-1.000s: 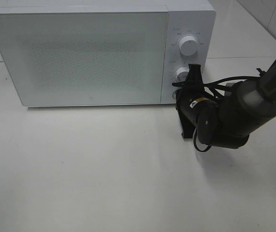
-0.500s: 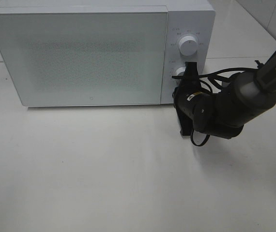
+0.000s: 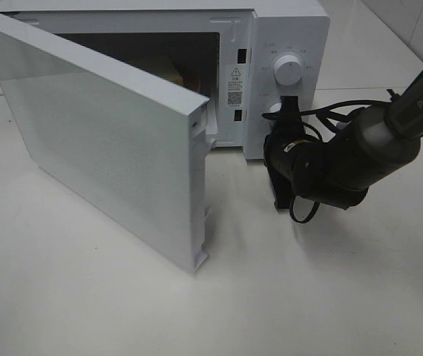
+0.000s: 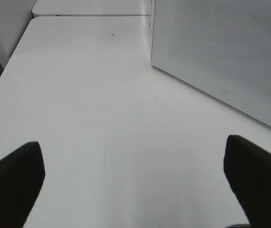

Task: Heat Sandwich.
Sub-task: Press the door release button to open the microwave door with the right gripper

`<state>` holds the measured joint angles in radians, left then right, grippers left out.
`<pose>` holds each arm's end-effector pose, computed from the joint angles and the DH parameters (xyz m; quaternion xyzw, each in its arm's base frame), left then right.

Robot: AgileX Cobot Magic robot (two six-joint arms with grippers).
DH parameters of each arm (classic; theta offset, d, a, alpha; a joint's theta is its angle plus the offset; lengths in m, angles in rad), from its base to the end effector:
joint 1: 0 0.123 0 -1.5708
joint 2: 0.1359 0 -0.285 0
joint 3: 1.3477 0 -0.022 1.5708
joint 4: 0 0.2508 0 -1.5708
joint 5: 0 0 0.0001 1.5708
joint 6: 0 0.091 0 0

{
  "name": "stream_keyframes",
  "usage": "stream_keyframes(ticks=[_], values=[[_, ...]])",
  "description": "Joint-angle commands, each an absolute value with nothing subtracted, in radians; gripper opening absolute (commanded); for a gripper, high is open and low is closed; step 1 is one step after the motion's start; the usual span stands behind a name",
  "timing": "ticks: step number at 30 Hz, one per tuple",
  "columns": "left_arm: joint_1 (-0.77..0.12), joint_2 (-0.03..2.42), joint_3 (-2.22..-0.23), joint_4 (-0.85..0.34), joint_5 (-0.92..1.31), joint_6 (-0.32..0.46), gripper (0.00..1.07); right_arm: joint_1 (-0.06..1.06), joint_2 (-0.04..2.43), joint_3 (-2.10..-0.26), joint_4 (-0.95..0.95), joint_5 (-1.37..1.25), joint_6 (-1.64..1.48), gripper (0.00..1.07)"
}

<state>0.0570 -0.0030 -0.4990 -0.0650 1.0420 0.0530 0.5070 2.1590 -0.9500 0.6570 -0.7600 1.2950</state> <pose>-0.0042 -0.0054 0.2787 -0.0007 0.8473 -0.0033 0.5310 0.3602 0.1563 0.0821 0.5933 0.5968 0.3907 0.3732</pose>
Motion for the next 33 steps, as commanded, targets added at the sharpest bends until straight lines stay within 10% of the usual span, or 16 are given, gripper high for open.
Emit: stream_keyframes(ticks=[1, 33], values=[[0.05, -0.025, -0.495, -0.068, 1.036, 0.056, 0.97, 0.464, 2.154, -1.041, 0.588, -0.976, 1.268, 0.0], [0.05, -0.025, -0.495, -0.068, 1.036, 0.057, 0.97, 0.482, 2.029, -0.787, 0.405, -0.815, 1.476, 0.0]])
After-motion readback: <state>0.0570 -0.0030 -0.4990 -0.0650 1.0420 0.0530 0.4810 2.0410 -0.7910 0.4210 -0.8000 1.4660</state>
